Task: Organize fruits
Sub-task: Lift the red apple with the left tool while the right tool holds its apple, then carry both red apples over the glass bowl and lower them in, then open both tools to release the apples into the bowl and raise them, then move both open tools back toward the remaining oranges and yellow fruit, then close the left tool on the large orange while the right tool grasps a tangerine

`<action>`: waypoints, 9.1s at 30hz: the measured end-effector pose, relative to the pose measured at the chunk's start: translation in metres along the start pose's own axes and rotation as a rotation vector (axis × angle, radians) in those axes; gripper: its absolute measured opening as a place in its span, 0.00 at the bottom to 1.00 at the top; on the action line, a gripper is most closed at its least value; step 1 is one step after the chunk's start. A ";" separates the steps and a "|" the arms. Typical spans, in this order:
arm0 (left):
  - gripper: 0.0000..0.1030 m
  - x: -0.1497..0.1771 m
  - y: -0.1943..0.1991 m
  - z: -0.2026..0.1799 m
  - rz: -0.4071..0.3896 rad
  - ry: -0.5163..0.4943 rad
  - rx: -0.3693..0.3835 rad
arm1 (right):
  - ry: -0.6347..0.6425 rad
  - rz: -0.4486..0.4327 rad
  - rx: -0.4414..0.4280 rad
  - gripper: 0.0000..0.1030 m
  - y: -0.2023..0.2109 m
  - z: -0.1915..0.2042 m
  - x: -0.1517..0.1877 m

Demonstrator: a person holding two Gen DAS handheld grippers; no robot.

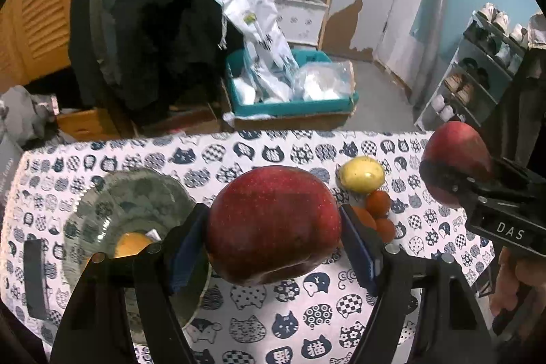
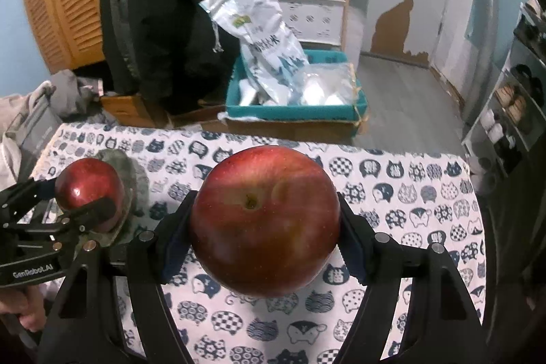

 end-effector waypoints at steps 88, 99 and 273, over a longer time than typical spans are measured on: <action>0.82 0.042 -0.092 0.262 0.238 0.454 -0.087 | 0.235 0.326 -0.242 0.72 -0.191 0.252 -0.069; 0.86 0.052 -0.047 0.292 0.153 0.524 -0.151 | 0.259 0.356 -0.242 0.72 -0.201 0.273 -0.064; 0.64 0.012 -0.171 -0.083 0.362 -0.083 0.101 | -0.164 0.325 -0.028 0.85 -0.108 -0.110 0.083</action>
Point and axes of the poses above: each gripper's, at about its wrist camera, not at the fingertips, and y roughly against the way its jaws point, z to its left, x to its underside, the point moved 5 cm from there along -y, roughly the way its jaws point, and after that the axes turned 15 degrees about z, right-handed, at the moved point
